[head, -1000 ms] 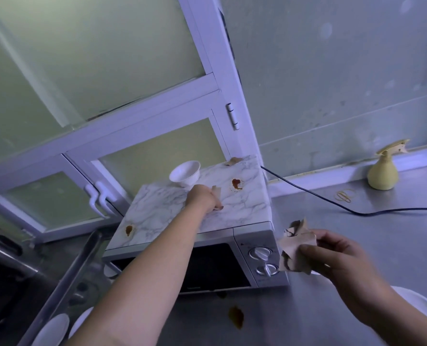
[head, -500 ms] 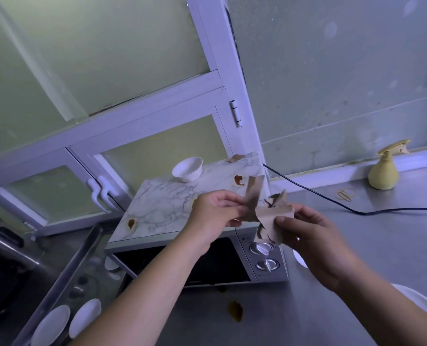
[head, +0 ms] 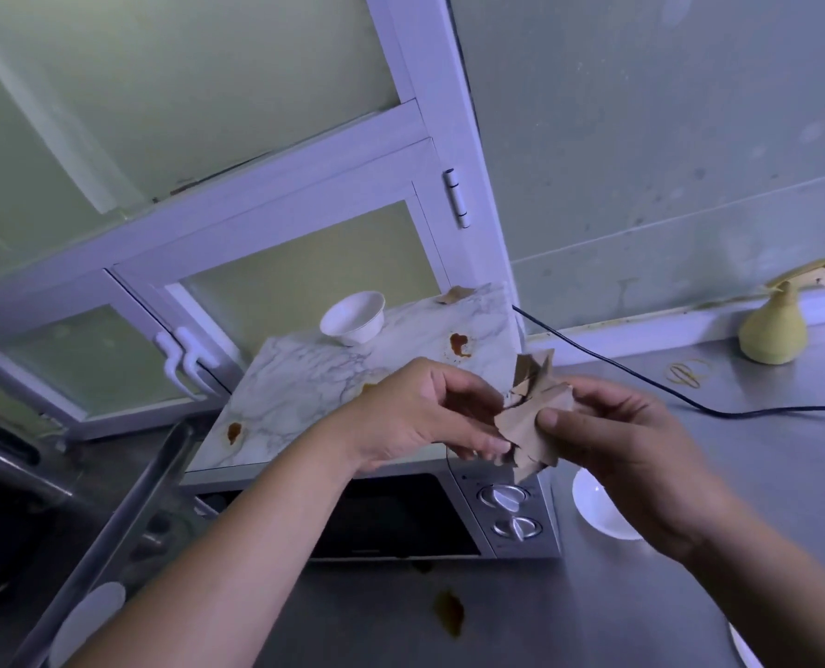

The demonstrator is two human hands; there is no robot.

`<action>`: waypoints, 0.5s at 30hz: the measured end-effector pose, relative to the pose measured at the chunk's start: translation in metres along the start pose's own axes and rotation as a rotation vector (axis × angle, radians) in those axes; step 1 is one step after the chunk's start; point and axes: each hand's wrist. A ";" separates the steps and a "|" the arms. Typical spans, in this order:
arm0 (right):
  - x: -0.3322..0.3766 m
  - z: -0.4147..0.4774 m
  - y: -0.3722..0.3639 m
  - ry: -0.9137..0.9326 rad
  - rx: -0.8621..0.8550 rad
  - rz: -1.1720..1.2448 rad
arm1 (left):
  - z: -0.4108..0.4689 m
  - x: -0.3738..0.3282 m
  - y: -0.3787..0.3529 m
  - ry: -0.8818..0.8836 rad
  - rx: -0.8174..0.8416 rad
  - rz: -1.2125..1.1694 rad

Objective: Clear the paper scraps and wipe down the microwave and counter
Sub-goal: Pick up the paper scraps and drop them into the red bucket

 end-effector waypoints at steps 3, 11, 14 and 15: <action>0.002 0.007 0.022 0.001 -0.087 0.019 | 0.042 0.005 0.019 -0.034 -0.150 0.076; -0.003 0.016 0.075 -0.024 -0.322 -0.045 | 0.194 0.037 0.112 0.211 -0.561 0.851; -0.009 0.017 0.083 -0.032 -0.359 -0.042 | 0.226 0.050 0.129 0.266 -0.494 0.755; -0.011 0.017 0.084 -0.033 -0.372 -0.034 | 0.232 0.053 0.132 0.261 -0.477 0.749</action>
Point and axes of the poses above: each hand's wrist, its own z-axis towards the middle knuckle, its own y-axis out of the back of the hand, x = y × z, and after that the axes turned 2 degrees about -x, right-handed
